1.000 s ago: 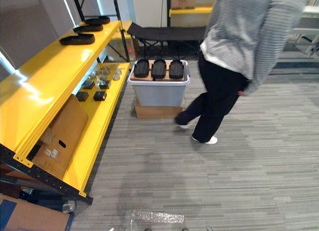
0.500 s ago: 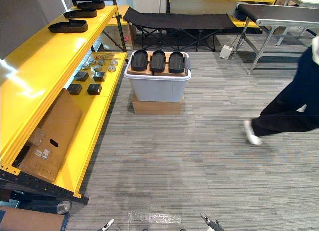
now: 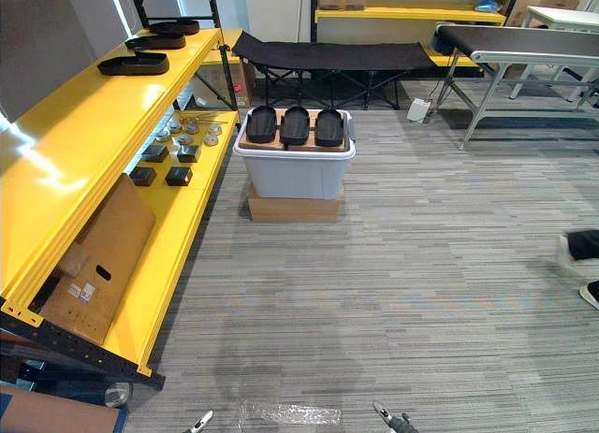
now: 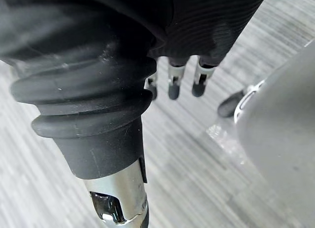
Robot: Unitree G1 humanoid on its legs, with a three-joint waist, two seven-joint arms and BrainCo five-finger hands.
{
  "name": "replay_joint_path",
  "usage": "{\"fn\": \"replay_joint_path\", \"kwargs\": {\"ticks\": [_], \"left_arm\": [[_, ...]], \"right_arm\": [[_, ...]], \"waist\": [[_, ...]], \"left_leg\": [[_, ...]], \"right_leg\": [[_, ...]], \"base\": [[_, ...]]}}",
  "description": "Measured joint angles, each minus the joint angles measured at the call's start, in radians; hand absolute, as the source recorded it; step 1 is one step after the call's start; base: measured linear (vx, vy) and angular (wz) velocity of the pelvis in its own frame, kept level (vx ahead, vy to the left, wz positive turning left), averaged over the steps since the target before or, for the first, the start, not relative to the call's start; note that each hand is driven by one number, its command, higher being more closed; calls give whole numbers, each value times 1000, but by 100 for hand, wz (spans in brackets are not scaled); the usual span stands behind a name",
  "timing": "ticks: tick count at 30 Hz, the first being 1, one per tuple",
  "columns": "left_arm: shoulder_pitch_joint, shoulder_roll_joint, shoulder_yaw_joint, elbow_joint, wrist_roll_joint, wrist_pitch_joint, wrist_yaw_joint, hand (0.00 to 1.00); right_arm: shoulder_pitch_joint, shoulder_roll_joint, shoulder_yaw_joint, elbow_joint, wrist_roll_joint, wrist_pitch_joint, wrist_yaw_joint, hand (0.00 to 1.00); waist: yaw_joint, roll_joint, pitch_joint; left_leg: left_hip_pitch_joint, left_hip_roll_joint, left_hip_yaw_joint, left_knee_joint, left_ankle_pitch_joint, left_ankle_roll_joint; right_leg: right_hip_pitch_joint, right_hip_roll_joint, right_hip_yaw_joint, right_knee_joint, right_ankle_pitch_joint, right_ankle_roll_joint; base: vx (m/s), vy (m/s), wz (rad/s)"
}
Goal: Walk over and take plastic housings, then place them on the shelf
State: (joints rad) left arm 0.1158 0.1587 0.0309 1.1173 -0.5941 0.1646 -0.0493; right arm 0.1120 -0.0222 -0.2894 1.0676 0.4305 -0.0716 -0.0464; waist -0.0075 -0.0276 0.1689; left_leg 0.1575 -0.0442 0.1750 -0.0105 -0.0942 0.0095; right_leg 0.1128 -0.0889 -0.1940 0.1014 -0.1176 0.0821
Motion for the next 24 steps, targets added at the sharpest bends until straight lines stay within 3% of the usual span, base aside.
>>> {"fn": "replay_joint_path", "kwargs": {"ticks": [2, 4, 5, 6, 9, 11, 13, 15, 16, 18, 19, 21, 22, 23, 24], "left_arm": [[5, 5, 8, -6, -16, -10, -4, 0], [5, 7, 7, -6, -11, -6, -4, 0], [2, 9, 8, -6, 0, -2, -4, 0], [-1, 12, 16, -6, 16, 11, -3, 0], [-24, 27, 41, -5, 26, 21, -13, 0], [-58, 15, 47, -6, 25, 24, -16, 0], [-100, -3, 65, -7, 16, 31, -29, 0], [-121, -12, 67, -16, 6, 32, -36, 0], [-130, -15, 66, -20, 1, 32, -41, 0], [-132, -20, 65, -24, 1, 32, -36, 0], [-129, -30, 66, -19, 1, 25, -26, 0], [-124, -50, 67, -38, 0, 8, -10, 0], [-127, -55, 74, -41, -18, 8, -9, 0], [-127, -60, 77, -49, -24, 3, -9, 0], [-127, -58, 81, -54, -26, -1, -9, 0]], "right_arm": [[16, 0, -35, -5, -14, -5, -7, 0], [23, -3, -44, -7, -16, -33, -24, 0], [22, -1, -44, -10, -16, -43, -26, 0], [32, 2, -46, -10, -19, -61, -30, 0], [55, 3, -87, -17, -48, -99, -37, 0], [61, 1, -119, -17, -64, -100, -38, 0], [61, 5, -118, -17, -119, -99, -40, 0], [65, 13, -118, -17, -150, -96, -40, 0], [65, 25, -118, -17, -171, -86, -40, 0], [59, 31, -118, -9, -169, -76, -39, 0], [46, 25, -116, -6, -169, -70, -40, 0], [33, 14, -111, -5, -168, -70, -39, 0], [24, -11, -99, -6, -169, -70, -38, 0], [24, -20, -88, -4, -170, -70, -37, 0], [23, -31, -79, 0, -171, -72, -37, 0]], "waist": [[4, -15, 10], [5, -10, 23], [-1, -8, 35], [-8, 1, 49], [-16, -10, 56], [-28, -1, 66], [-39, 28, 87], [-37, 25, 91], [-40, 15, 92], [-50, 18, 93], [-59, 17, 91], [-57, 44, 88], [-66, 74, 81], [-65, 91, 80], [-61, 103, 83]], "left_leg": [[-22, -22, -4, 61, -48, 26], [-11, -29, -7, 78, -74, 46], [0, -27, -9, 82, -79, 55], [17, -17, -11, 93, -93, 58], [18, 7, -27, 109, -114, 37], [24, 31, -38, 113, -127, 16], [59, 89, -38, 124, -157, -34], [93, 113, -37, 129, -184, -76], [123, 142, -41, 151, -225, -116], [127, 194, -60, 209, -277, -148], [109, 238, -82, 312, -282, -155], [58, 282, -94, 462, -253, -152], [-35, 326, -119, 652, -178, -120], [-96, 357, -119, 800, -146, -103], [-137, 369, -113, 916, -159, -100]], "right_leg": [[-64, -50, 2, 185, -80, 29], [-182, -87, 18, 456, -87, 52], [-222, -90, 29, 529, -89, 53], [-260, -87, 40, 580, -117, 26], [-325, -65, 42, 447, -128, 22], [-349, -54, 46, 314, -97, 25], [-357, -28, 87, 136, 24, 31], [-354, -33, 92, 70, 88, 31], [-351, -35, 97, 77, 99, 29], [-375, -19, 82, 179, 139, 21], [-409, 6, 66, 322, 78, -33], [-412, 35, 44, 395, 8, -71], [-378, 58, 18, 400, -42, -93], [-328, 82, 12, 366, -49, -102], [-259, 100, 2, 316, -46, -110]], "base": [[40, 35, 12], [74, 70, -1], [83, 55, 5], [135, 42, 8], [206, 10, 17], [375, -80, 22], [368, -129, 4], [400, -225, 4], [420, -292, 11], [494, -432, 29], [549, -527, 29], [438, -440, 14], [421, -399, 19], [534, -446, 24], [368, -270, 13]]}}
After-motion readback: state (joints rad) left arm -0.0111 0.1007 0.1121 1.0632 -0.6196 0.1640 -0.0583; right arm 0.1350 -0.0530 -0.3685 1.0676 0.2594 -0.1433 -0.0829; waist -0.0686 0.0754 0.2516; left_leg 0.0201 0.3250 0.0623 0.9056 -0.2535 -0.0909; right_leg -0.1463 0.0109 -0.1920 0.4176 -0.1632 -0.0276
